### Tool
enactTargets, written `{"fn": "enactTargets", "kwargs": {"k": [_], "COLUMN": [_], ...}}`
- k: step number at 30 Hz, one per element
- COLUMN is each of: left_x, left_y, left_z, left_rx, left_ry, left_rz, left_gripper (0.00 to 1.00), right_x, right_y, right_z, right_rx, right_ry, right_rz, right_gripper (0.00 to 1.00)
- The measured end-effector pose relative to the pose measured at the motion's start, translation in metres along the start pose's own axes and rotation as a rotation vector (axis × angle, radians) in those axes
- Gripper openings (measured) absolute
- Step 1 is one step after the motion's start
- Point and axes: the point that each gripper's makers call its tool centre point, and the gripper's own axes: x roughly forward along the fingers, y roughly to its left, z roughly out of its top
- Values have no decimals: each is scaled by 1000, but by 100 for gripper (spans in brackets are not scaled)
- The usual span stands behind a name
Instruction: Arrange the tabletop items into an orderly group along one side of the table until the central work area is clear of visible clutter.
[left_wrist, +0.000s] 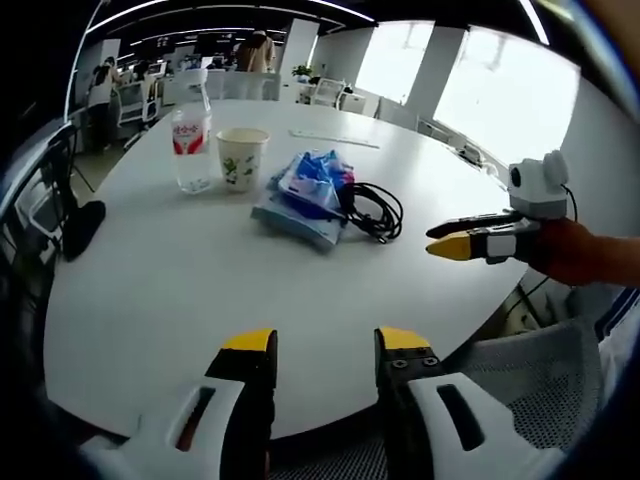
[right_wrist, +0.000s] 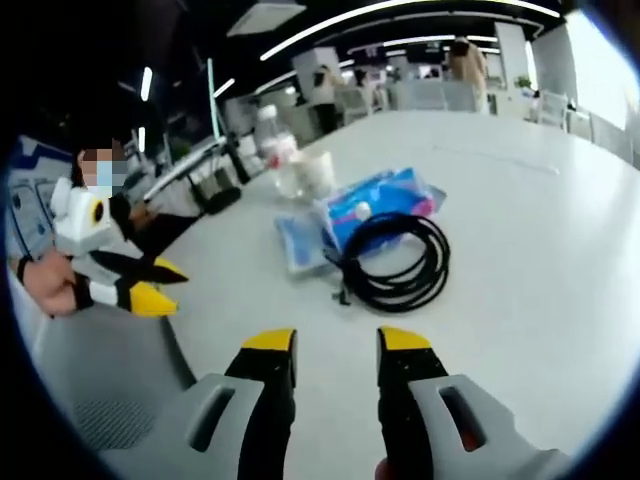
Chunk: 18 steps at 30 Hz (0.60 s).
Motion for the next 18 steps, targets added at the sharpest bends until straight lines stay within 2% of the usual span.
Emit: {"fn": "enactTargets", "kwargs": {"k": [11, 18], "left_x": [0, 0], "left_y": [0, 0], "left_z": [2, 2], "left_rx": [6, 5], "left_ry": [-10, -10], "left_rz": [4, 5], "left_gripper": [38, 38], "right_x": [19, 38], "right_y": [1, 2], "right_z": [19, 28], "right_rx": [-38, -81], "right_ry": [6, 37], "right_rz": [16, 28], "right_gripper": [30, 28]}}
